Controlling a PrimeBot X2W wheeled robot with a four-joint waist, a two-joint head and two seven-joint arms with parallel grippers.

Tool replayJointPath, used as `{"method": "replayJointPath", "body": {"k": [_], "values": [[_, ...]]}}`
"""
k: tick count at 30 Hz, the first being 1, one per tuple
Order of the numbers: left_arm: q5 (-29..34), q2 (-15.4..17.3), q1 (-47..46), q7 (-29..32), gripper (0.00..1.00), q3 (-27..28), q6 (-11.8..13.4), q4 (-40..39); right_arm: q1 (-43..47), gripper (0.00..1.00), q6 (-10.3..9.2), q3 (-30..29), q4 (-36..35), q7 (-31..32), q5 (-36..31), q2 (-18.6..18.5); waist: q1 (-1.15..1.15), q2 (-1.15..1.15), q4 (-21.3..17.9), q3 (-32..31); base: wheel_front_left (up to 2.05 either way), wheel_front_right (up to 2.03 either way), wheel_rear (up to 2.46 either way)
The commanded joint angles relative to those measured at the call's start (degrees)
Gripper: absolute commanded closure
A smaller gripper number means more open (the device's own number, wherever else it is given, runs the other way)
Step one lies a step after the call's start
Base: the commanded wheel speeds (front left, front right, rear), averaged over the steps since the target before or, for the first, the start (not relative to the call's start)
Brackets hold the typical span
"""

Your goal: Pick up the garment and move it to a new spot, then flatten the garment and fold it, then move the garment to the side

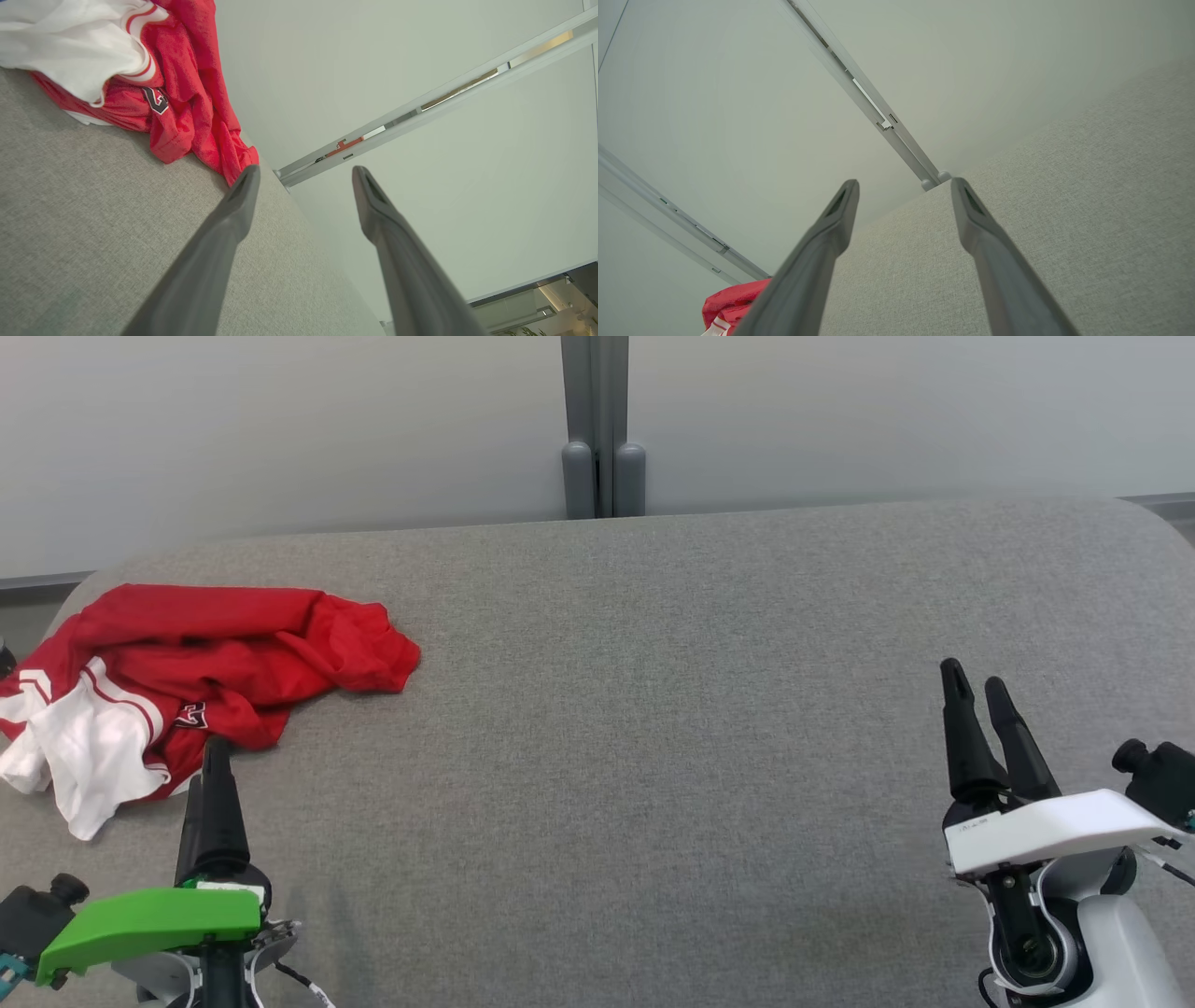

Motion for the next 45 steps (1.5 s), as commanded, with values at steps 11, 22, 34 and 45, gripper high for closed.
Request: {"method": "replayJointPath", "body": {"k": [11, 22, 34, 45], "values": [[15.56, 0.46, 1.05, -2.39, 0.0, -6.21, 1.24, -3.66, -0.7, 0.0, 0.02, 1.67, -2.24, -2.63, -14.18, -0.26, 0.0, 0.0, -0.09, 0.18, 0.0, 0.0, 0.0], [34.01, 1.41, 0.5, -4.31, 0.0, -13.72, 4.79, -4.01, -0.29, 0.0, 0.02, 2.84, -2.94, -4.53, -24.09, -0.24, 0.0, 0.0, -0.34, 0.33, 0.0, 0.0, 0.0], [41.87, 4.44, -0.4, -6.31, 0.0, -21.11, 11.24, -3.25, 0.5, 0.0, 0.02, 4.58, -2.99, -6.53, -32.5, -0.3, 0.0, 0.0, -0.37, 0.32, 0.0, 0.0, 0.0], [47.15, 6.1, -0.64, -7.82, 0.0, -25.76, 14.32, -3.41, 0.94, 0.0, 0.02, 5.15, -3.77, -8.0, -35.64, -0.35, 0.0, 0.0, -0.19, 0.24, 0.0, 0.0, 0.0]]}}
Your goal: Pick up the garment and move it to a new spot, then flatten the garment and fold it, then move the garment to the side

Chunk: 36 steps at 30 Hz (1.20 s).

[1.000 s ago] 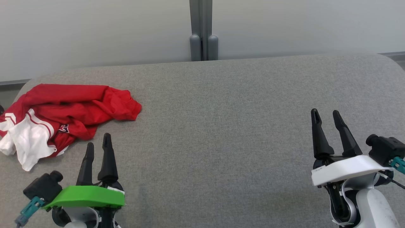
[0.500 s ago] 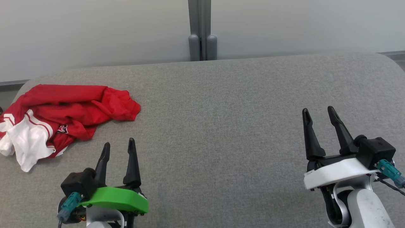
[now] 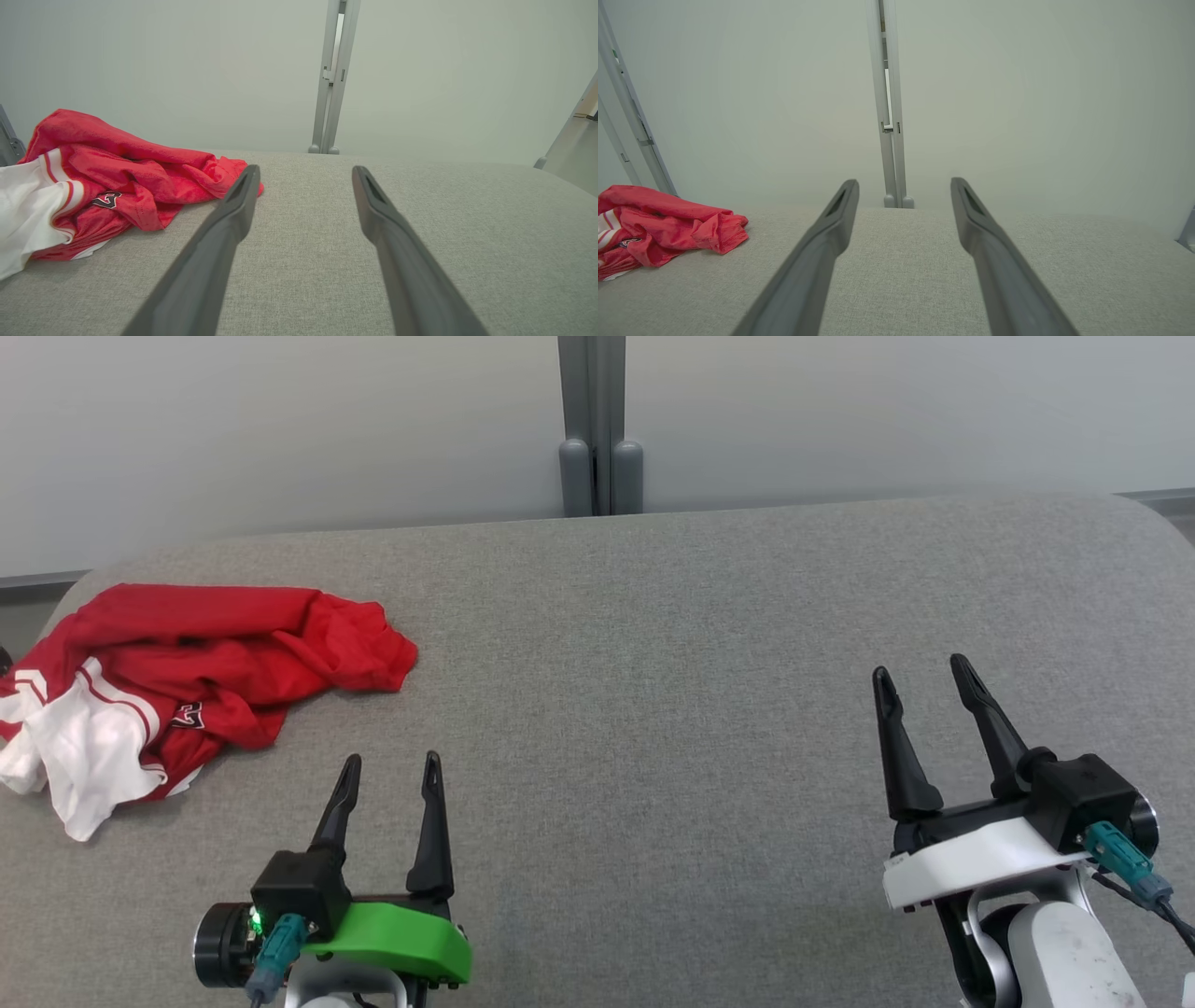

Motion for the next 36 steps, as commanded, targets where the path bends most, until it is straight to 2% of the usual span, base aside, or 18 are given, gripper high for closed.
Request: {"method": "replayJointPath", "body": {"k": [1, 8, 15, 19, 24, 36], "values": [[1.34, 0.36, -1.19, -0.62, 0.0, -0.43, 0.43, -0.9, -0.09, 0.0, -0.01, 0.02, -0.97, -0.61, -1.18, -0.28, 0.0, 0.0, 0.06, 0.0, 0.0, 0.0, 0.0], [1.53, -0.7, -0.18, -1.51, 0.0, 0.21, -1.17, -1.2, 0.36, 0.0, 0.0, -0.33, -1.27, -1.5, -1.19, -0.3, 0.0, 0.0, 0.18, 0.14, 0.0, 0.0, 0.0], [0.42, -3.47, 1.39, -2.34, 0.0, 4.66, -5.56, -1.01, 0.78, 0.0, 0.0, -0.87, -0.27, -2.3, 2.46, -0.33, 0.0, 0.0, 0.21, 0.6, 0.0, 0.0, 0.0], [2.19, -4.42, 1.82, -2.77, 0.0, 6.65, -7.82, -0.39, 0.53, 0.0, 0.0, -1.69, 0.38, -2.77, 2.32, -0.28, 0.0, 0.0, 0.19, 0.81, 0.0, 0.0, 0.0], [5.47, -4.92, 2.03, -3.35, 0.0, 7.35, -9.25, 0.47, 0.4, 0.0, 0.0, -1.54, 1.13, -3.32, 0.54, -0.32, 0.0, 0.0, 0.04, 0.85, 0.0, 0.0, 0.0], [9.99, -5.02, 2.21, -4.62, 0.0, 6.26, -7.31, 0.69, 0.59, 0.0, 0.0, -0.86, 0.61, -4.66, -3.8, -0.36, 0.0, 0.0, -0.23, 1.05, 0.0, 0.0, 0.0]]}}
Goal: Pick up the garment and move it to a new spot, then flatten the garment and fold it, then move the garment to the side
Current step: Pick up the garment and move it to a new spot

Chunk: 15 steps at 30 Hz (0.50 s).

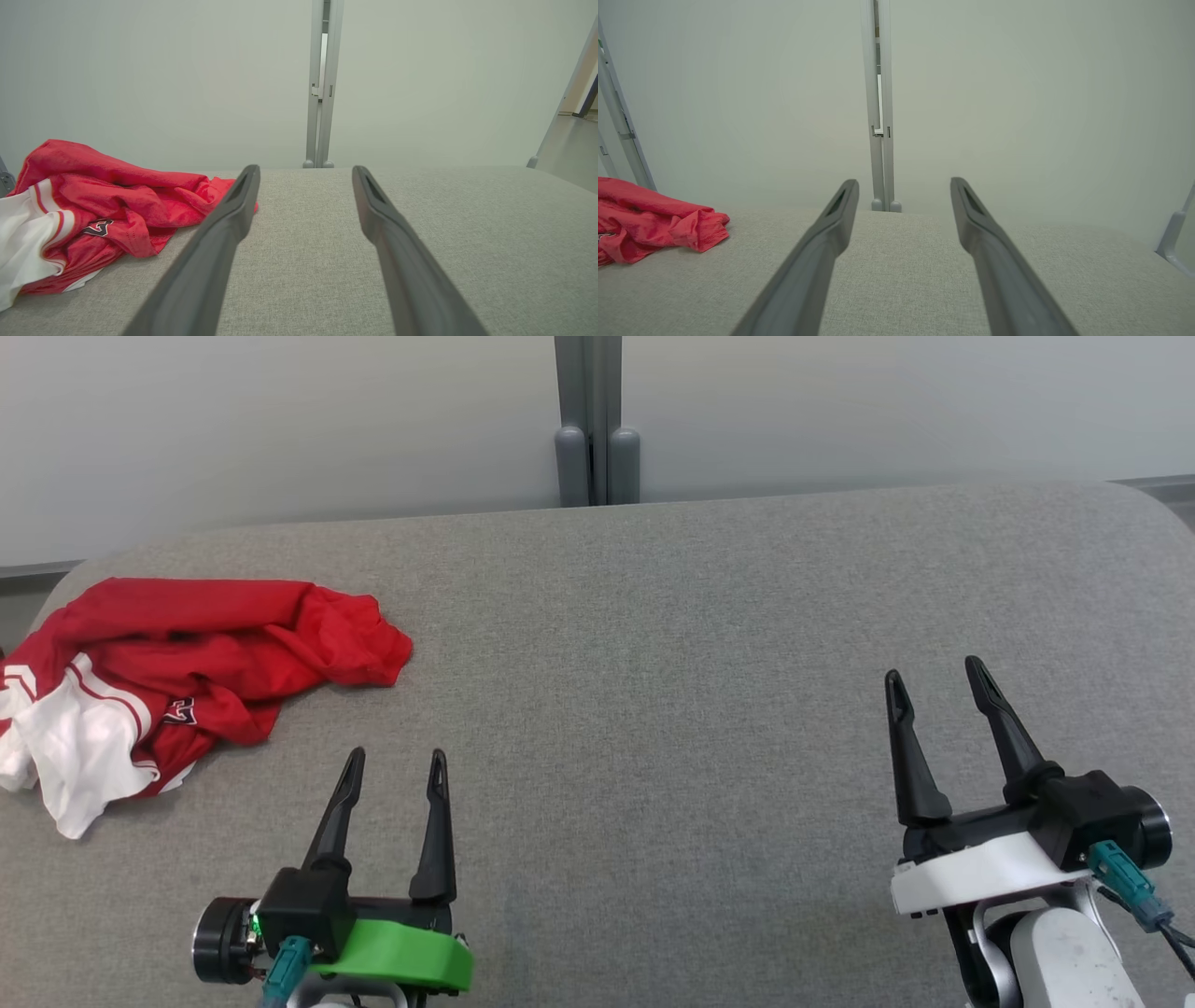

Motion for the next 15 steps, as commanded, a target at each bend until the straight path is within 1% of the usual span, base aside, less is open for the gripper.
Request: {"method": "replayJointPath", "body": {"k": [1, 5, 10, 15], "values": [[-0.03, 0.08, 0.59, -0.38, 0.0, -0.11, 0.27, 0.17, 0.15, 0.0, 0.0, 0.25, -0.12, -0.45, -0.71, -0.21, 0.0, 0.0, 0.04, 0.05, 0.0, 0.0, 0.0], [-6.17, 0.11, 0.88, -0.58, 0.0, 0.87, -0.26, 0.79, 0.37, 0.0, 0.0, 0.33, 0.68, -0.67, 1.19, -0.2, 0.0, 0.0, 0.11, 0.14, 0.0, 0.0, 0.0], [-8.11, 0.1, 0.57, -0.51, 0.0, 1.16, -1.61, 1.57, 0.42, 0.0, 0.0, 1.76, 1.56, -0.67, 3.17, -0.22, 0.0, 0.0, 0.18, 0.16, 0.0, 0.0, 0.0], [-8.54, 0.1, 0.6, -0.51, 0.0, 1.06, -1.71, 2.02, 0.44, 0.0, -0.03, 2.08, 1.98, -0.67, 4.01, -0.2, 0.0, 0.0, 0.18, 0.1, 0.0, 0.0, 0.0]]}}
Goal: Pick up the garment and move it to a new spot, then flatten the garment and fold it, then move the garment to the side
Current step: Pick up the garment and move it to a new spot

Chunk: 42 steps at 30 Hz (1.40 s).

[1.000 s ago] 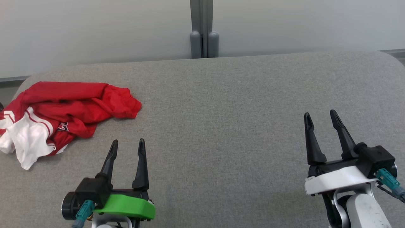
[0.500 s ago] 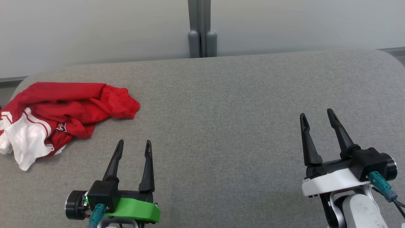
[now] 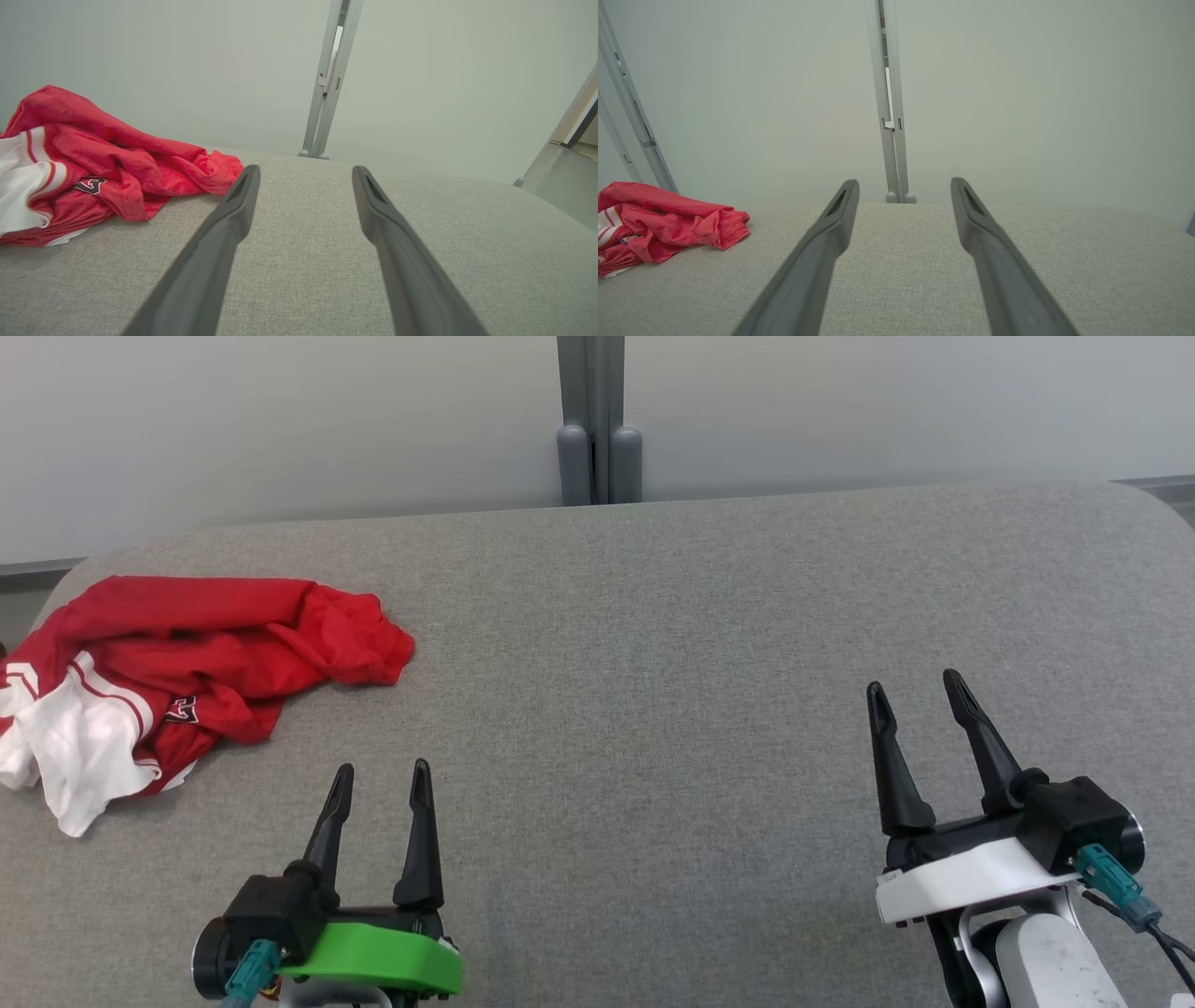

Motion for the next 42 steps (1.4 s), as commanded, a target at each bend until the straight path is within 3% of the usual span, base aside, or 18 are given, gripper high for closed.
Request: {"method": "replayJointPath", "body": {"k": [1, 8, 14, 28, 42], "values": [[-0.42, 0.12, 0.29, -0.04, 0.0, 0.06, 0.01, 0.2, 0.41, 0.0, -0.08, 0.08, 0.15, -0.18, 0.27, -0.18, 0.0, 0.0, 0.0, 0.03, 0.0, 0.0, 0.0], [-0.5, 0.12, -0.07, -0.04, 0.0, -0.26, -0.1, 0.55, 0.41, 0.0, -0.08, -0.19, 0.3, -0.18, 0.02, -0.18, 0.0, 0.0, 0.57, -0.02, 0.0, 0.0, 0.0], [-0.16, 0.14, -0.28, -0.04, 0.0, -1.0, 0.56, 1.3, 1.26, 0.0, -0.08, 1.04, 0.82, -0.18, -0.39, -0.19, 0.0, 0.0, 3.68, -0.45, 0.0, 0.0, 0.0], [-0.24, 0.13, 0.94, -0.04, 0.0, 1.85, 2.18, 2.02, 2.33, 0.0, -0.08, 3.04, 1.71, -0.18, 0.58, -0.18, 0.0, 0.0, 16.72, -2.28, 0.0, 0.0, 0.0], [0.38, 0.12, 2.01, -0.04, 0.0, 6.31, 1.7, 1.89, 3.24, 0.0, -0.08, 6.26, 2.49, -0.18, 1.46, -0.18, 0.0, 0.0, 27.79, -3.31, 0.0, 0.0, 0.0]]}}
